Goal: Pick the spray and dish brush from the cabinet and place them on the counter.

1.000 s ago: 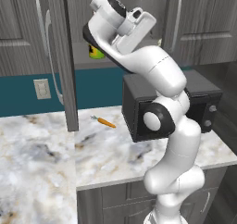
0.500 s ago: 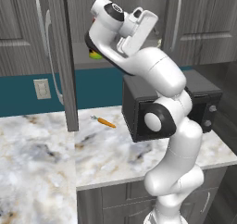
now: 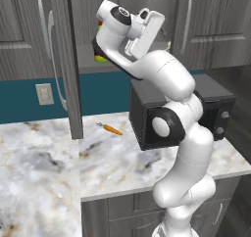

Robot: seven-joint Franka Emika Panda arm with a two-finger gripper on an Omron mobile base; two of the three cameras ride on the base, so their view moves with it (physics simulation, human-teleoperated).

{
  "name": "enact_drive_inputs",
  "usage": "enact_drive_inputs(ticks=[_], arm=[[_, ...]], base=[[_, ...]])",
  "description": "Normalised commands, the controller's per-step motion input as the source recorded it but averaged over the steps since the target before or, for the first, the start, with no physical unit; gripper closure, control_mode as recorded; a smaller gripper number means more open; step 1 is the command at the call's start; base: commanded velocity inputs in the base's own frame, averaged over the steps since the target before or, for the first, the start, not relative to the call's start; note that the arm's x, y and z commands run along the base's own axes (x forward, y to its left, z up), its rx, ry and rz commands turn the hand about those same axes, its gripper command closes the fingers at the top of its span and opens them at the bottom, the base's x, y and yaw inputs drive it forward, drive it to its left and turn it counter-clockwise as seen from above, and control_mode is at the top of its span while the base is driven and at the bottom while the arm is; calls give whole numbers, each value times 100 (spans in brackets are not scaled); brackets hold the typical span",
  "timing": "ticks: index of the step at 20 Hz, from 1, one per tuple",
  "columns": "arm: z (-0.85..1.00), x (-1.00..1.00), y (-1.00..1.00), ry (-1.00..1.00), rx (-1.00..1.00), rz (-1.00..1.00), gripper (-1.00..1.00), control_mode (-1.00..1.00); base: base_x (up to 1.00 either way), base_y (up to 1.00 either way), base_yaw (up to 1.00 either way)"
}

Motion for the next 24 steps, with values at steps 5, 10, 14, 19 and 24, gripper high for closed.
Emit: enact_drive_inputs(ticks=[5, 10, 14, 19, 24], arm=[[0, 7, -20, 1, 0, 3, -100, -100], [0, 1, -18, 1, 0, 0, -100, -100], [0, -1, -16, 1, 0, 0, -100, -100], [1, -51, -3, 6, 0, -12, -100, -100], [1, -67, 0, 7, 0, -18, -100, -100]], base=[[0, 0, 0], [0, 0, 0], [0, 0, 0], [0, 0, 0], [0, 0, 0]])
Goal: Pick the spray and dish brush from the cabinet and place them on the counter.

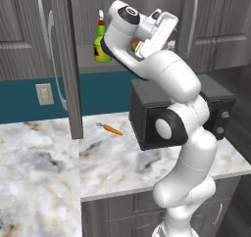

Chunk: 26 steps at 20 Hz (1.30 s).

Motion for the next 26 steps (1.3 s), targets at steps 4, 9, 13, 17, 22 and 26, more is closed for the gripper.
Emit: enact_drive_inputs(ticks=[4, 9, 13, 17, 22, 26], arm=[[8, -61, 0, 10, 0, -18, -100, -100], [8, -60, -2, 11, 0, -17, -100, -100], [18, -64, -9, 1, -6, -16, -100, -100], [7, -70, -28, -1, -8, -14, -100, -100], [1, -94, -47, -9, -4, -4, -100, -100], [-8, -94, -71, -17, 0, 2, -100, -100]], base=[[0, 0, 0], [0, 0, 0], [0, 0, 0], [0, 0, 0], [0, 0, 0], [0, 0, 0]])
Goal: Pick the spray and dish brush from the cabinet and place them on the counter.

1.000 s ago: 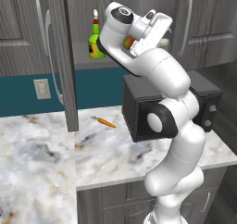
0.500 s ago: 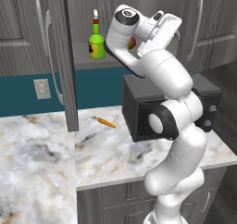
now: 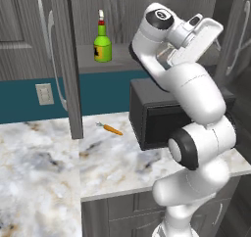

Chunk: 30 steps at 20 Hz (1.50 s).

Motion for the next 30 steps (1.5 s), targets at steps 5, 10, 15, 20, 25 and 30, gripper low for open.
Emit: enact_drive_inputs(ticks=[5, 10, 15, 20, 25, 30], arm=[[-4, -64, -51, -11, -2, 9, -100, -100], [-8, -18, -34, -15, -7, 16, -100, -100], [-12, -7, -46, -17, -11, 13, -100, -100], [0, -11, -69, -7, -1, 0, -100, -100], [0, -1, -58, -5, 0, 3, -100, -100], [0, 0, -40, -2, 0, 3, -100, -100]], base=[[0, 0, 0], [0, 0, 0], [0, 0, 0], [0, 0, 0], [0, 0, 0], [0, 0, 0]])
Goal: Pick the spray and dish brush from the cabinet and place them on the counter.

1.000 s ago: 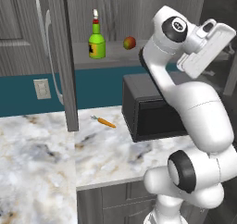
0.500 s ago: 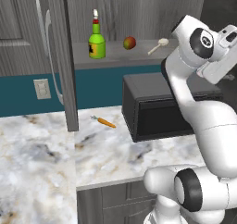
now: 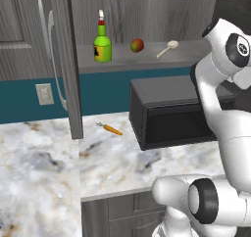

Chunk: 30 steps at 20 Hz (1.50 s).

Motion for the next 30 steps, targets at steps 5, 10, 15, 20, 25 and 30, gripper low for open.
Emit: enact_drive_inputs(ticks=[5, 10, 15, 20, 25, 30], arm=[[0, 1, -46, -2, 1, 0, -100, -100], [0, 3, -53, 0, 4, -1, -100, -100], [0, 4, -29, 0, 3, -3, -100, -100], [1, 3, 8, 0, 0, -3, -100, -100], [0, 6, 72, -3, -2, -7, -100, -100], [-16, 9, 51, -13, 19, -11, -100, -100]], base=[[0, 0, 0], [0, 0, 0], [0, 0, 0], [0, 0, 0], [0, 0, 0], [0, 0, 0]])
